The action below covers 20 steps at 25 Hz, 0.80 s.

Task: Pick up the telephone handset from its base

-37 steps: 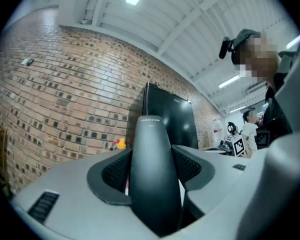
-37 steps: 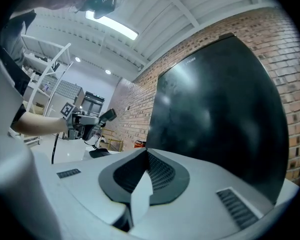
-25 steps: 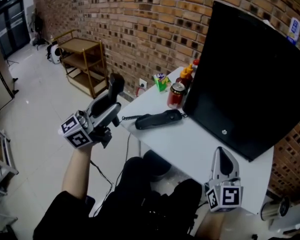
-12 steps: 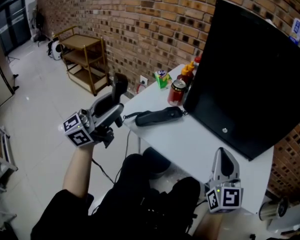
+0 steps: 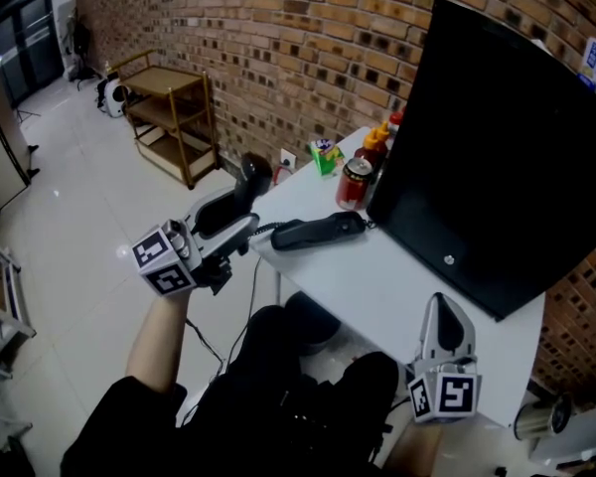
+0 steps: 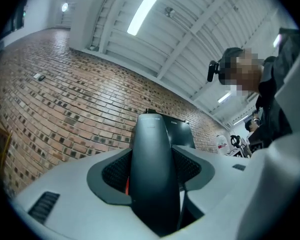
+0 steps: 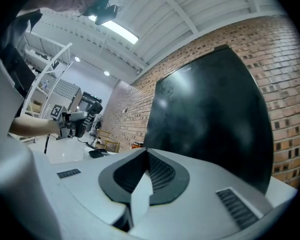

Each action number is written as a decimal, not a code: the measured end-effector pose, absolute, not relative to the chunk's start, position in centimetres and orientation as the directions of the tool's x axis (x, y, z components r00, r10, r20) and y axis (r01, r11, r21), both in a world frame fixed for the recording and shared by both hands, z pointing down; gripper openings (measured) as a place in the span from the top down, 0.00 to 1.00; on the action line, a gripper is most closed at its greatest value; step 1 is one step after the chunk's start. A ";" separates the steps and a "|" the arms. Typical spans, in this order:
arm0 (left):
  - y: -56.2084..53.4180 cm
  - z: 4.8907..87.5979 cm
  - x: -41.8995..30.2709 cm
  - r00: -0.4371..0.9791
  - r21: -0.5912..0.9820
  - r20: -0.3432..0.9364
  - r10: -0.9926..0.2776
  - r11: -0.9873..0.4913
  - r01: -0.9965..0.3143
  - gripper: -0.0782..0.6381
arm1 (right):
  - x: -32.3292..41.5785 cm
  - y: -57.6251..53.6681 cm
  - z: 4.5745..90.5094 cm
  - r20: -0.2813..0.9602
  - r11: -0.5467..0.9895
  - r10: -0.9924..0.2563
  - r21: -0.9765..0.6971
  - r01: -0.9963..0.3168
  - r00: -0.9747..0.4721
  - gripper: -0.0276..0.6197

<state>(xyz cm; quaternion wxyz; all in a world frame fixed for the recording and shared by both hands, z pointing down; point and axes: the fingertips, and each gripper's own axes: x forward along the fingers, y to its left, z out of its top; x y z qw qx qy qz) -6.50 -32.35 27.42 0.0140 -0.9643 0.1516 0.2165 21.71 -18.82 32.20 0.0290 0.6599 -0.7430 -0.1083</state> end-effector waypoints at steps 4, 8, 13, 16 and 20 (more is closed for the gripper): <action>-32.7 27.6 -6.8 0.856 0.067 -0.431 -0.287 -0.956 -0.286 0.54 | 21.7 -18.8 32.3 -0.093 0.095 -0.989 0.227 -0.969 -0.119 0.94; -32.9 26.9 -7.4 0.839 0.098 -0.464 -0.284 -0.958 -0.270 0.54 | 21.9 -18.7 32.2 -0.101 0.092 -0.988 0.217 -0.972 -0.116 0.94; -33.0 25.6 -8.1 0.806 0.125 -0.517 -0.288 -0.957 -0.262 0.54 | 22.0 -19.0 32.0 -0.114 0.102 -0.985 0.194 -0.976 -0.125 0.94; -33.2 25.6 -8.5 0.811 0.114 -0.501 -0.303 -0.952 -0.285 0.54 | 21.9 -19.2 32.0 -0.113 0.109 -0.985 0.194 -0.975 -0.133 0.94; -33.5 25.9 -9.4 0.809 0.127 -0.500 -0.310 -0.950 -0.286 0.54 | 21.7 -19.4 32.2 -0.109 0.116 -0.984 0.198 -0.973 -0.139 0.94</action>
